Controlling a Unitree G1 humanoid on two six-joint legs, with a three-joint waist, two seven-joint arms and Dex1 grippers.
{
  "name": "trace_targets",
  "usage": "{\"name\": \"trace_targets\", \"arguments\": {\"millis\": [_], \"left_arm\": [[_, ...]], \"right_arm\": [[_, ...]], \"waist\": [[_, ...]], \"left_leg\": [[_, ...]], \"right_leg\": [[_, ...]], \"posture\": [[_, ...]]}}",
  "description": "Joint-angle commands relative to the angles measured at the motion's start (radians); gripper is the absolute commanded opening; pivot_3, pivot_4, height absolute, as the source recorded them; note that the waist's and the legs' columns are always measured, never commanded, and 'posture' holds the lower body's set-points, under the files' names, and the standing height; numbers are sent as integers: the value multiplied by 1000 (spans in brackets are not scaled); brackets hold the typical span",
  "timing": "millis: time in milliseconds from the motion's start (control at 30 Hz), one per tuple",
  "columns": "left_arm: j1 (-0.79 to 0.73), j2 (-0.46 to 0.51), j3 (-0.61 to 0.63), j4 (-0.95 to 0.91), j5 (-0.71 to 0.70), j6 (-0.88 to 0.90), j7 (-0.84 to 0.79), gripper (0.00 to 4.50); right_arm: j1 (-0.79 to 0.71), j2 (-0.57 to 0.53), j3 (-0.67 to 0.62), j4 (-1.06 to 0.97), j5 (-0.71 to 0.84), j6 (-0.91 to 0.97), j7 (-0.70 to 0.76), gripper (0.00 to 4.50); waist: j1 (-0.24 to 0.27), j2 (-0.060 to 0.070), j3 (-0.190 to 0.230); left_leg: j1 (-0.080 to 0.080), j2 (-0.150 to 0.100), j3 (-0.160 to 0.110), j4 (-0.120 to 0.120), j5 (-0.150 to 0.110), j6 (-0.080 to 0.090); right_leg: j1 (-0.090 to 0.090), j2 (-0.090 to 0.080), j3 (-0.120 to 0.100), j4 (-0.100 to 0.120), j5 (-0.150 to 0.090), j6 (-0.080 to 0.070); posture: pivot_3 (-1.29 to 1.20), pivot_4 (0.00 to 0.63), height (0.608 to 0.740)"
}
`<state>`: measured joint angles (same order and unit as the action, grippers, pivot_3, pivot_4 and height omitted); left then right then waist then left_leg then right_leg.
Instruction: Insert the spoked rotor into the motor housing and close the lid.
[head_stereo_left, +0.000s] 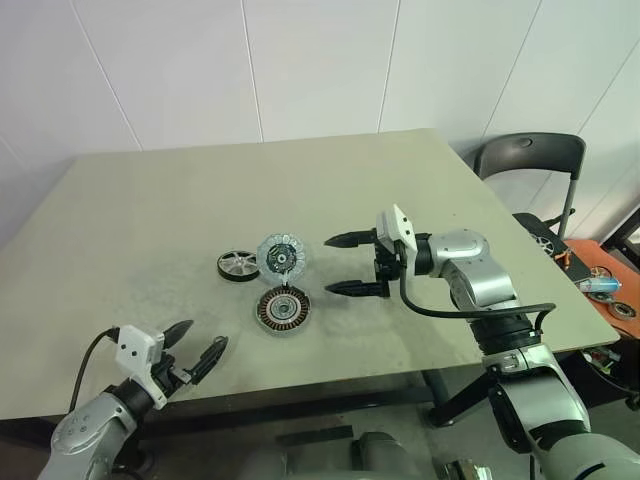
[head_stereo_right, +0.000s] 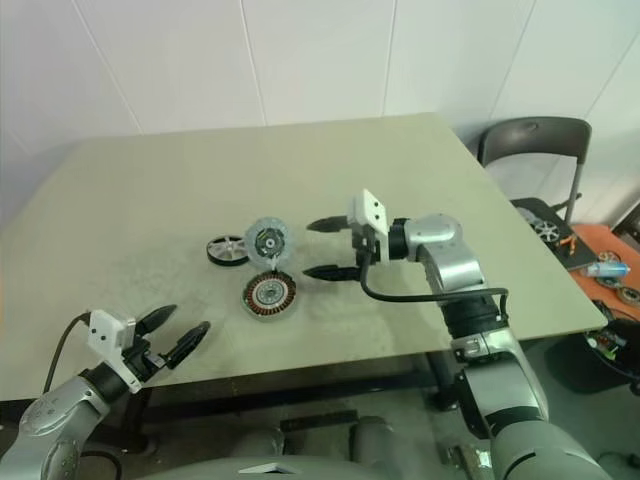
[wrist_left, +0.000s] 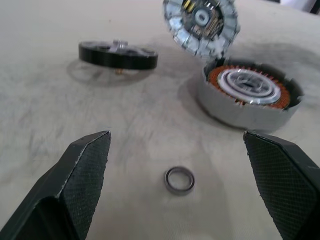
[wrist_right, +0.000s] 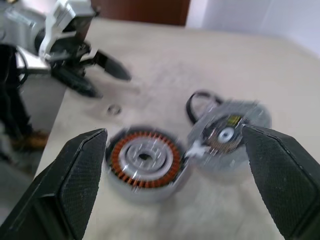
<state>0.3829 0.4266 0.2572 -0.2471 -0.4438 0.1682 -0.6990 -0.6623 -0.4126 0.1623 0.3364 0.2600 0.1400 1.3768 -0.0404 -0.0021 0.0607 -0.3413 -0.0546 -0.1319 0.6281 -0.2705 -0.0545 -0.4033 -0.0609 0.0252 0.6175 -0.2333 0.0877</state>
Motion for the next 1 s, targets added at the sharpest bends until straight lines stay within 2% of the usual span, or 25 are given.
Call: {"name": "trace_targets", "arguments": {"millis": [33, 333, 1000], "left_arm": [[-35, -2, -19, -8, 38, -7, 38, 4500], [-22, -15, -89, -30, 78, 17, 80, 4500], [-31, 11, -104, -6, 100, 51, 78, 4500]], "right_arm": [[-12, -13, 17, 26, -10, -66, 42, 4480], [-12, -15, 23, 67, -16, -92, 62, 4480], [-21, -13, 16, 118, -29, -115, 61, 4480]], "waist": [[2, 0, 0], [3, 0, 0], [5, 0, 0]], "left_leg": [[0, 0, 0, 0, 0, 0], [0, 0, 0, 0, 0, 0], [1, 0, 0, 1, 0, 0]], "right_leg": [[0, 0, 0, 0, 0, 0], [0, 0, 0, 0, 0, 0], [1, 0, 0, 1, 0, 0]], "posture": [[0, 0, 740], [0, 0, 740], [0, 0, 740]]}}
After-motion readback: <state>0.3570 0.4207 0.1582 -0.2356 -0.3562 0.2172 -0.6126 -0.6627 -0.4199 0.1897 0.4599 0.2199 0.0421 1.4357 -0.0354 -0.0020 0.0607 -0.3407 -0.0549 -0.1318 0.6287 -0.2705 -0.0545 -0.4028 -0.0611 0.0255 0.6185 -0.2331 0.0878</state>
